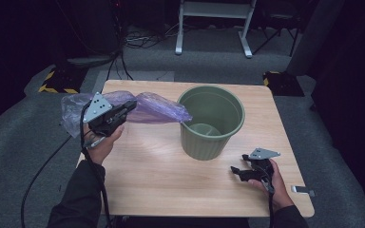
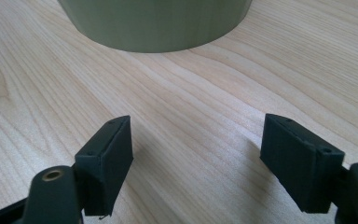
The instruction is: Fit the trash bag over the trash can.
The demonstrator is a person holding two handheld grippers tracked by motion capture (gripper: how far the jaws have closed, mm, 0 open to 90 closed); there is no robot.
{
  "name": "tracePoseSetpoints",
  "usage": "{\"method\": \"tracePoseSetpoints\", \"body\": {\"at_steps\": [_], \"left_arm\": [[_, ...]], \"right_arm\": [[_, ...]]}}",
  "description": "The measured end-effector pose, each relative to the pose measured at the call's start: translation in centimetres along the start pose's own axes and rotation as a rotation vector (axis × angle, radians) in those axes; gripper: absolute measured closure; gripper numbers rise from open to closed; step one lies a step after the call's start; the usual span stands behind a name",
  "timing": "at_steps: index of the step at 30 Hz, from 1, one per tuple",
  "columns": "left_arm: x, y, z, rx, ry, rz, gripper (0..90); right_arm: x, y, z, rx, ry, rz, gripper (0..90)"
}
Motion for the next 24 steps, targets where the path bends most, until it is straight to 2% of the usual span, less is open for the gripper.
{"method": "tracePoseSetpoints", "body": {"at_steps": [3,5,6,11,13,15,16,17,19,20,24], "left_arm": [[0.8,0.7,-0.4,0.015,-0.006,0.009,89.8],[1.8,1.9,-0.9,0.051,-0.016,0.016,89.8],[1.8,1.9,-0.9,0.051,-0.016,0.016,89.8],[3.8,3.8,-1.5,0.083,-0.026,0.035,89.8],[4.5,4.4,-1.6,0.084,-0.030,0.044,89.8],[5.5,5.3,-1.4,0.092,-0.043,0.052,89.8],[5.5,5.3,-1.4,0.092,-0.043,0.052,89.8],[5.8,5.5,-1.3,0.094,-0.047,0.057,89.8],[6.4,6.1,-1.2,0.097,-0.054,0.061,89.8],[6.7,6.4,-1.2,0.108,-0.060,0.061,89.8],[7.5,7.3,-1.2,0.125,-0.078,0.067,89.8]], "right_arm": [[0.0,0.0,0.0,0.001,0.001,0.000,25.3],[0.0,0.0,0.0,0.003,0.002,-0.004,25.1],[0.0,0.0,0.0,0.003,0.002,-0.004,25.1],[-0.4,0.2,-0.4,0.030,0.023,-0.026,26.4],[-1.7,0.3,-1.4,0.025,0.065,0.000,26.7],[-3.0,0.4,-2.4,0.025,0.112,0.010,27.3],[-3.0,0.4,-2.4,0.025,0.112,0.010,27.3],[-3.8,0.5,-3.0,0.027,0.139,0.014,29.0],[-5.4,0.5,-4.2,0.026,0.198,0.003,33.4],[-6.8,0.4,-5.3,0.022,0.250,0.002,34.8],[-9.3,-0.4,-7.7,-0.026,0.319,-0.008,34.7]]}}
Point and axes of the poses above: each handheld gripper's, and its own axes: x roughly forward along the jaws, z roughly out of its underside, y roughly to its right, the point moved 6 cm from there along x, roughly forward along the jaws, and after that the axes turned 3 degrees about x, right-handed, at the moved point
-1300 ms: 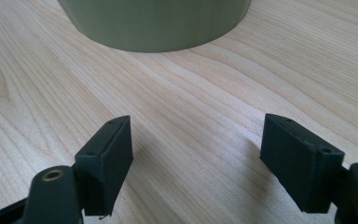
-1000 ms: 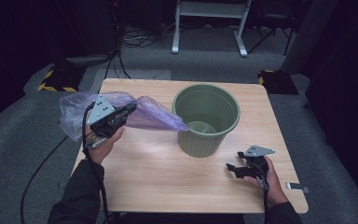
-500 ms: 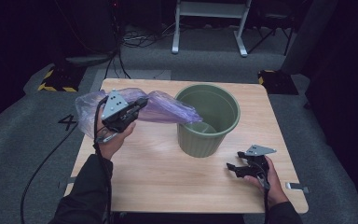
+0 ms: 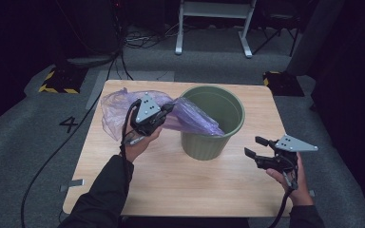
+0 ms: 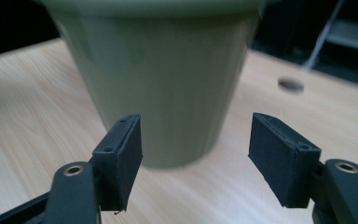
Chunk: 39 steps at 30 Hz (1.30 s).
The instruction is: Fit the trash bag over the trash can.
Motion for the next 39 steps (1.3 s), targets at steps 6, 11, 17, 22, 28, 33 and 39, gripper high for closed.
{"method": "tracePoseSetpoints", "body": {"at_steps": [6,11,17,22,28,33,39], "left_arm": [[0.8,0.8,-0.1,0.022,-0.026,-0.002,89.8],[1.5,1.1,0.0,0.027,-0.048,0.002,89.8],[2.0,1.2,0.2,0.020,-0.061,0.005,89.8],[2.2,1.3,0.1,0.021,-0.065,0.009,89.8],[2.3,1.5,-0.3,0.031,-0.069,0.005,89.8],[2.3,1.6,-0.3,0.037,-0.072,0.016,89.8],[2.2,1.6,-0.3,0.035,-0.068,0.031,89.8]], "right_arm": [[-1.9,-2.4,-4.9,-0.067,0.095,-0.073,34.4],[-2.3,-4.2,-7.6,-0.102,0.124,-0.125,33.7],[-1.8,-5.8,-9.4,-0.131,0.133,-0.163,30.4],[-0.9,-6.8,-10.4,-0.159,0.119,-0.184,28.5],[0.9,-8.2,-11.4,-0.173,0.087,-0.255,31.5],[1.7,-9.4,-11.6,-0.211,0.059,-0.295,30.0],[3.2,-8.8,-11.3,-0.231,-0.003,-0.214,51.8]]}}
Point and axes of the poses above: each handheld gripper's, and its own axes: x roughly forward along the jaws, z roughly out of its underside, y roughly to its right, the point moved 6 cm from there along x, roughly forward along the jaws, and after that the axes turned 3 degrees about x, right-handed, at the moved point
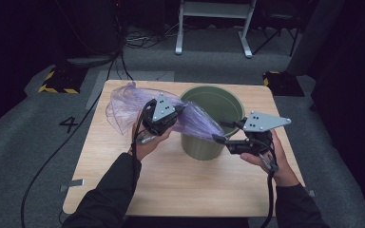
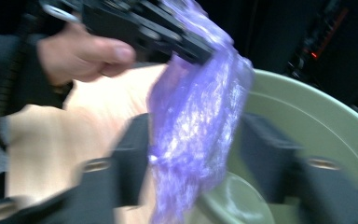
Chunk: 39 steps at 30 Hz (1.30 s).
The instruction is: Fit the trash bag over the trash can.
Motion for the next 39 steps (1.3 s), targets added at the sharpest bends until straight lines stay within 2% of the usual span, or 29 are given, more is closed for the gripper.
{"method": "tracePoseSetpoints", "body": {"at_steps": [1,2,4,6,8,9,10,11,12,13,14,15,17,20,22,24,27,29,32,34,36,39], "left_arm": [[-0.1,0.0,0.0,0.001,0.002,0.004,89.8],[-0.2,0.1,0.0,0.003,0.009,0.005,89.8],[-0.4,0.1,-0.1,0.010,0.015,0.010,89.8],[-0.4,0.2,-0.1,0.012,0.014,0.014,89.7],[-0.6,0.2,0.0,0.008,0.016,0.028,88.7],[-0.7,0.3,-0.1,0.000,0.024,0.038,75.6],[-0.8,0.3,-0.1,-0.010,0.029,0.047,75.6],[-0.9,0.4,0.0,-0.014,0.024,0.046,71.7],[-1.0,0.5,0.0,-0.017,0.020,0.044,65.1],[-1.2,0.6,0.1,-0.019,0.015,0.056,56.2],[-1.4,0.8,0.2,-0.016,-0.002,0.084,47.5],[-1.6,1.0,0.5,-0.003,-0.023,0.087,40.2],[-2.1,1.1,0.9,0.015,-0.044,0.101,33.7],[-3.0,1.1,2.0,0.003,-0.098,0.122,25.2],[-3.7,1.2,2.9,-0.003,-0.140,0.140,23.9],[-4.2,1.3,3.6,0.013,-0.178,0.138,22.4],[-4.8,0.9,5.2,0.032,-0.245,0.115,22.4],[-4.8,0.7,5.6,0.023,-0.258,0.117,22.5],[-4.4,0.4,6.9,0.007,-0.294,0.157,23.5],[-3.7,0.3,7.7,0.010,-0.324,0.167,25.2],[-2.7,0.3,8.5,0.027,-0.365,0.176,32.9],[-2.2,0.3,8.8,0.067,-0.391,0.157,60.5]], "right_arm": [[0.2,0.3,0.1,0.014,-0.009,0.015,55.9],[0.6,0.9,0.3,0.035,-0.026,0.029,67.7],[0.8,1.4,0.5,0.028,-0.042,0.053,76.3],[1.0,1.6,0.6,0.021,-0.048,0.060,79.8],[1.2,2.1,0.7,0.009,-0.062,0.094,84.0],[1.5,2.9,0.9,0.023,-0.074,0.112,85.7],[1.5,2.9,0.9,0.023,-0.074,0.112,85.7],[1.6,3.1,1.1,0.026,-0.081,0.120,86.1],[1.8,3.4,1.2,0.032,-0.091,0.132,86.3],[1.9,3.7,1.4,0.037,-0.098,0.143,86.4],[2.1,4.0,1.5,0.037,-0.104,0.156,86.4],[2.2,4.3,1.6,0.040,-0.102,0.163,86.3],[2.3,4.6,1.7,0.037,-0.103,0.176,86.4],[2.5,5.2,2.0,0.035,-0.103,0.195,86.4],[2.6,5.3,2.0,0.034,-0.104,0.200,86.6],[2.9,5.5,2.1,0.035,-0.107,0.203,86.6],[3.4,6.0,2.2,0.030,-0.117,0.216,86.6],[3.5,6.1,2.2,0.035,-0.117,0.218,86.6],[3.6,6.5,2.2,0.044,-0.117,0.223,86.4],[3.8,6.6,2.1,0.041,-0.119,0.223,86.0],[3.8,6.7,2.1,0.036,-0.122,0.223,85.7],[3.9,6.8,2.1,0.036,-0.121,0.223,84.5]]}}
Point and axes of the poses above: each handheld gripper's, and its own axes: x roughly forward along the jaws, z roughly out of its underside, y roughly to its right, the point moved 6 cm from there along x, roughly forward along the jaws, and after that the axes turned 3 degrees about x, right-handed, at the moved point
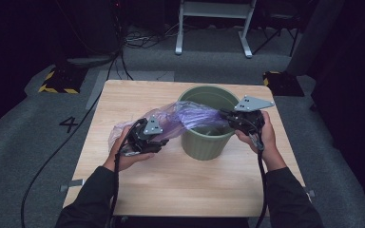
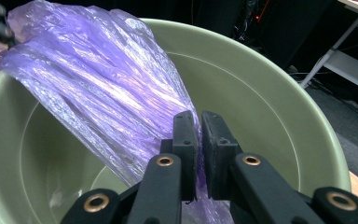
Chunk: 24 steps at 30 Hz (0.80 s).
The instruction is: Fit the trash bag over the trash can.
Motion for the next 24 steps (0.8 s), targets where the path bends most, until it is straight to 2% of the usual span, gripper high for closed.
{"method": "tracePoseSetpoints", "body": {"at_steps": [3,7,8,10,11,12,13,16,18,21,22,24], "left_arm": [[0.3,-0.1,-0.1,0.000,0.008,-0.005,86.5],[0.1,-0.1,-0.4,-0.019,0.072,0.007,89.5],[-0.2,-0.1,-0.6,-0.033,0.109,0.029,89.6],[-0.3,-0.1,-0.7,-0.039,0.128,0.036,89.6],[-0.5,-0.1,-0.8,-0.041,0.143,0.044,89.6],[-0.8,0.1,-1.1,-0.037,0.170,0.051,89.6],[-0.8,0.1,-1.1,-0.037,0.170,0.051,89.6],[-1.5,0.7,-1.5,-0.015,0.201,0.058,89.5],[-1.8,0.9,-1.6,-0.011,0.207,0.061,89.5],[-2.2,1.1,-1.8,-0.012,0.218,0.064,89.5],[-2.4,1.2,-1.9,-0.014,0.218,0.057,89.6],[-2.8,1.4,-2.1,-0.017,0.221,0.054,89.6]], "right_arm": [[0.1,0.1,0.0,0.007,0.006,-0.001,82.7],[0.2,0.3,0.1,0.014,0.006,0.028,75.6],[0.2,0.4,0.0,0.016,0.005,0.033,70.6],[0.3,0.6,-0.1,0.025,-0.007,0.059,59.4],[0.3,0.6,-0.1,0.025,-0.007,0.059,59.4],[0.3,1.0,-0.2,0.039,-0.024,0.094,52.0],[0.3,1.0,-0.2,0.039,-0.024,0.094,52.0],[0.2,1.1,-0.3,0.043,-0.046,0.113,41.5],[0.0,1.0,-0.3,0.040,-0.044,0.116,39.9],[-0.5,0.4,-0.7,0.047,-0.019,0.069,37.5],[-0.8,-0.5,-1.1,0.036,-0.003,0.023,34.6],[-1.0,-1.4,-1.5,0.010,0.008,-0.005,33.1]]}}
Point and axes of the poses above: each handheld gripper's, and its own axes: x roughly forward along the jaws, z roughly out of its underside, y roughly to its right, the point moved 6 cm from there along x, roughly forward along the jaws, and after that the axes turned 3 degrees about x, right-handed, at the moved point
